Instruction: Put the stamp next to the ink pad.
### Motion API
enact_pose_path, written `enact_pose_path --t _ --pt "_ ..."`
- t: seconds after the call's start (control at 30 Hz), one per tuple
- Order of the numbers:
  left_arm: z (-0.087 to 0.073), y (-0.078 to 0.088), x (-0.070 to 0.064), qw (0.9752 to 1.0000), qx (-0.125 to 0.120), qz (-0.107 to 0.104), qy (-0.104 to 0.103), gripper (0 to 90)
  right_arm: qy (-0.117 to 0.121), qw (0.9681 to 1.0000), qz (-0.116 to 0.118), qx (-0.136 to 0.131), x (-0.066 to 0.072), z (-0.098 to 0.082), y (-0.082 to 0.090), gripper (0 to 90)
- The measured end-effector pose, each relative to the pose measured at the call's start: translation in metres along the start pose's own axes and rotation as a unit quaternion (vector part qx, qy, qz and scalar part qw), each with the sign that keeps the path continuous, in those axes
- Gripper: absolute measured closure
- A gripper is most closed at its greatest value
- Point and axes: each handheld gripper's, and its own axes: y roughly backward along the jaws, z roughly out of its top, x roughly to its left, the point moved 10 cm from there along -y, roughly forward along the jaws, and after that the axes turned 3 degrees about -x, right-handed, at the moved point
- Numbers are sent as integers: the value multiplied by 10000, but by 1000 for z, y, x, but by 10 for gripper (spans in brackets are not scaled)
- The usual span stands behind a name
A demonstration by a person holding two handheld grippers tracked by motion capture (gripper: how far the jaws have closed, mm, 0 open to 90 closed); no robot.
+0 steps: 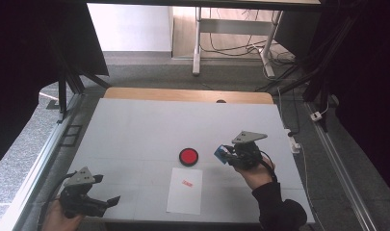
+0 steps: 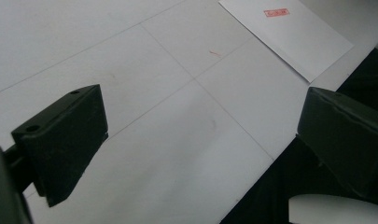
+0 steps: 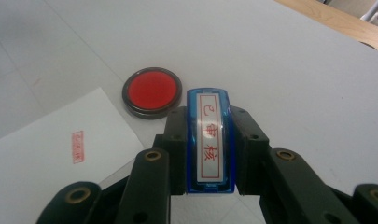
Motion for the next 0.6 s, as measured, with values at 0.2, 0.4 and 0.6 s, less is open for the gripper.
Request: enact_pose_path --t 0.2,0.4,0.6 --pt "0 0 0 10000 1 7 9 17 21 9998 -194 102 -10 -7 -4 710" --pt "0 0 0 10000 6 2 13 17 -29 9994 -308 157 -17 -14 -8 710" --pt "0 0 0 10000 14 -8 10 19 -3 9989 -374 286 -21 -20 -13 710"
